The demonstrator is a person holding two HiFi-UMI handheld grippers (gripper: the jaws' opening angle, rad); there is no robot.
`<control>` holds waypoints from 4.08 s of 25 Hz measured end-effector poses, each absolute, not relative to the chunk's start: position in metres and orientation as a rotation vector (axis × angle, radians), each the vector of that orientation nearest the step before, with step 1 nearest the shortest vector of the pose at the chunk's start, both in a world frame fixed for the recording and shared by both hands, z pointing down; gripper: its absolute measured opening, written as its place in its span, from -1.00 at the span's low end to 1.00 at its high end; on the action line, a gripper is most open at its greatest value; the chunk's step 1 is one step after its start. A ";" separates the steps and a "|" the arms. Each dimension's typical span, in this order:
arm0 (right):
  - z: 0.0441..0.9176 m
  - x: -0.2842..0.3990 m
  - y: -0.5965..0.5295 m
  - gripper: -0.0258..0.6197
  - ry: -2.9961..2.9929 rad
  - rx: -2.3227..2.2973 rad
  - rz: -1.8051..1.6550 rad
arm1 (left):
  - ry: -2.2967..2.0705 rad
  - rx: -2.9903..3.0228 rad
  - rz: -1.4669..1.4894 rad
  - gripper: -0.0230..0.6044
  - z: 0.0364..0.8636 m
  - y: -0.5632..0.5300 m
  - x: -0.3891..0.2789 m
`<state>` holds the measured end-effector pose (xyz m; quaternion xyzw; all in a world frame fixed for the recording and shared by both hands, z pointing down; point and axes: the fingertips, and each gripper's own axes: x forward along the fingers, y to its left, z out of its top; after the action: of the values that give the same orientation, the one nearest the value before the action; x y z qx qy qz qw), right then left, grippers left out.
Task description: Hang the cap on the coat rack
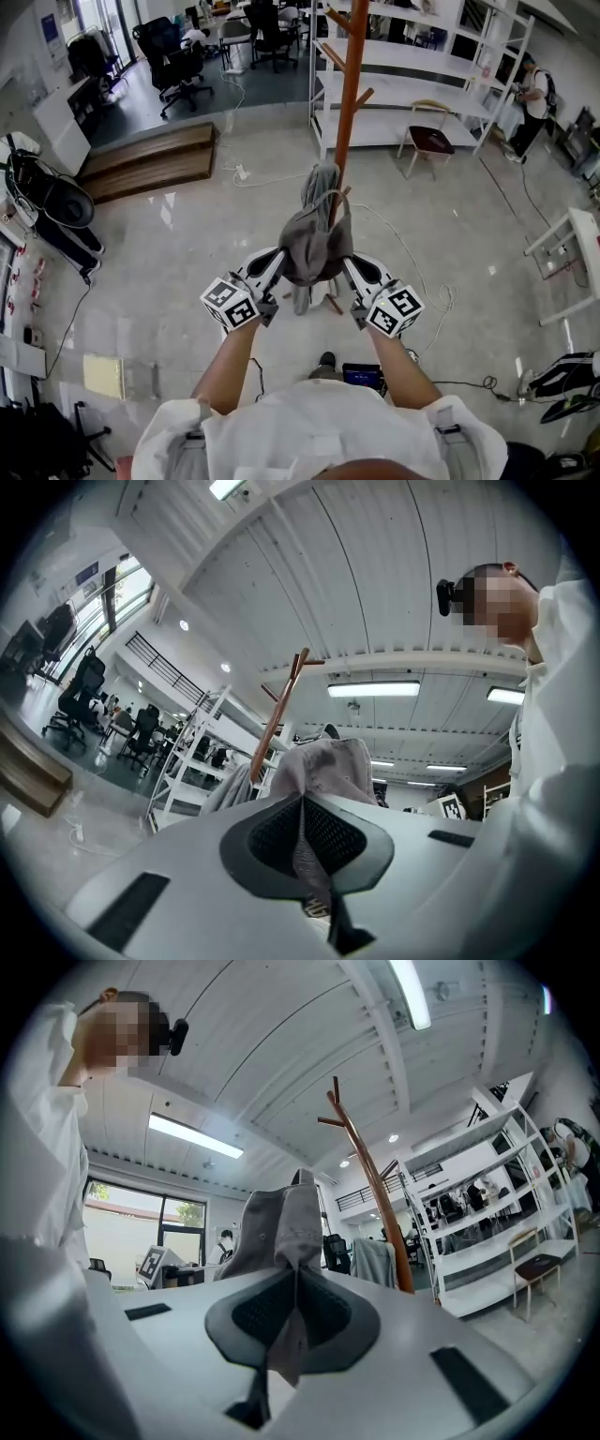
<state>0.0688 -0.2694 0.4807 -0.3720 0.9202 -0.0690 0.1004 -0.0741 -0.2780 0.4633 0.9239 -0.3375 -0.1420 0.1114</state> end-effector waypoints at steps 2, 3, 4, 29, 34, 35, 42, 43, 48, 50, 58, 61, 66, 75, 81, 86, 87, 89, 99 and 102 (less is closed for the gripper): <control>0.462 0.075 -0.296 -0.83 2.732 -1.093 -0.164 | -1.042 2.724 -0.407 -0.87 0.446 -0.304 -0.068; 0.453 0.078 -0.309 -0.83 2.736 -1.089 -0.146 | -1.066 2.729 -0.405 -0.87 0.438 -0.316 -0.064; 0.445 0.080 -0.320 -0.83 2.740 -1.087 -0.128 | -1.090 2.732 -0.403 -0.87 0.431 -0.327 -0.062; 0.307 0.058 -0.453 -0.83 2.584 -1.405 0.267 | -1.402 2.903 -0.356 -0.87 0.307 -0.465 -0.078; 0.283 0.055 -0.445 -0.83 2.524 -1.458 0.342 | -1.385 2.972 -0.387 -0.87 0.282 -0.460 -0.077; 0.278 0.054 -0.443 -0.83 2.516 -1.460 0.360 | -1.373 2.982 -0.405 -0.87 0.277 -0.460 -0.078; 0.240 0.048 -0.435 -0.83 2.462 -1.456 0.457 | -1.343 3.066 -0.519 -0.87 0.232 -0.452 -0.087; 0.235 0.048 -0.434 -0.83 2.453 -1.455 0.471 | -1.337 3.076 -0.536 -0.87 0.227 -0.452 -0.087; 0.205 0.046 -0.431 -0.83 2.418 -1.437 0.538 | -1.304 3.094 -0.639 -0.87 0.200 -0.453 -0.093; 0.194 0.043 -0.429 -0.83 2.403 -1.432 0.554 | -1.287 3.097 -0.679 -0.87 0.189 -0.453 -0.094; 0.157 0.041 -0.435 -0.83 2.381 -1.356 0.503 | -1.277 3.101 -0.792 -0.87 0.154 -0.463 -0.099; 0.155 0.040 -0.439 -0.83 2.392 -1.354 0.482 | -1.269 3.084 -0.788 -0.87 0.152 -0.474 -0.101; 0.158 0.046 -0.451 -0.83 2.370 -1.383 0.430 | -1.207 3.063 -0.769 -0.87 0.152 -0.483 -0.095; 0.167 0.048 -0.465 -0.83 2.371 -1.453 0.415 | -1.246 3.045 -0.702 -0.87 0.160 -0.500 -0.087; 0.179 0.051 -0.476 -0.83 2.382 -1.474 0.352 | -1.220 3.011 -0.648 -0.87 0.176 -0.516 -0.079; 0.188 0.056 -0.482 -0.83 2.389 -1.498 0.334 | -1.178 2.980 -0.637 -0.87 0.190 -0.525 -0.074; 0.189 0.057 -0.484 -0.83 2.388 -1.499 0.321 | -1.171 2.974 -0.632 -0.87 0.193 -0.526 -0.072; 0.193 0.060 -0.486 -0.83 2.383 -1.498 0.292 | -1.158 2.965 -0.618 -0.87 0.198 -0.529 -0.070; 0.210 0.072 -0.494 -0.83 2.382 -1.510 0.204 | -1.120 2.948 -0.571 -0.87 0.218 -0.537 -0.055; 0.212 0.074 -0.498 -0.83 2.380 -1.523 0.212 | -1.110 2.947 -0.573 -0.87 0.221 -0.540 -0.052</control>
<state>0.0744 -0.4981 0.2123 -0.5310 0.8300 0.0741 0.1537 -0.0519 -0.5401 0.2206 0.9203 -0.3466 -0.1790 -0.0295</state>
